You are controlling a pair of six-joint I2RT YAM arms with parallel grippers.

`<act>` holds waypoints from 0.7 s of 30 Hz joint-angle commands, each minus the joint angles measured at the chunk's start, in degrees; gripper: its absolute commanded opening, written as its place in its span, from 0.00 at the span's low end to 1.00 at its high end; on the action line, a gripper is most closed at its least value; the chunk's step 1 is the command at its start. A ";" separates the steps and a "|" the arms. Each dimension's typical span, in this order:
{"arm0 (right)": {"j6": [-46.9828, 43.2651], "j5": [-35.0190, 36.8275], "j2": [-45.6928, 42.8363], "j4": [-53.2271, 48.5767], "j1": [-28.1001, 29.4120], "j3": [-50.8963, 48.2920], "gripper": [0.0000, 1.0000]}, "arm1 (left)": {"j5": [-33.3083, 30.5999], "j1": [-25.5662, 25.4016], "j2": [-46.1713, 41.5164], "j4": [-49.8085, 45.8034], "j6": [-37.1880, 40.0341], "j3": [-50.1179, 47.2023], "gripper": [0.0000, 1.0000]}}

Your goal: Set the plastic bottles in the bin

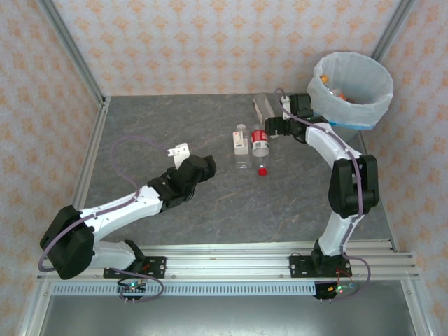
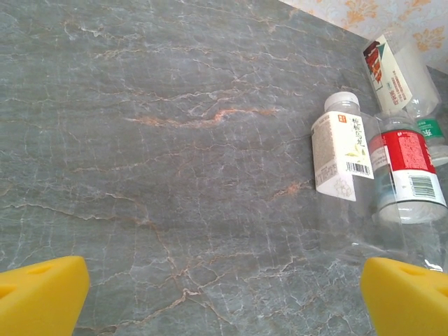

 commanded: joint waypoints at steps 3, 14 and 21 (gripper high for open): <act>-6.63 1.75 5.38 -4.33 -2.19 5.61 0.80 | -2.99 0.56 -0.51 -1.48 -1.12 -0.42 1.00; -14.61 0.10 18.39 -16.46 -2.58 20.76 0.67 | -2.94 0.61 0.06 -1.78 -1.39 -0.09 1.00; -16.16 2.69 23.94 -18.73 -1.19 26.12 0.63 | -2.73 0.61 0.04 -1.98 -1.63 -0.10 1.00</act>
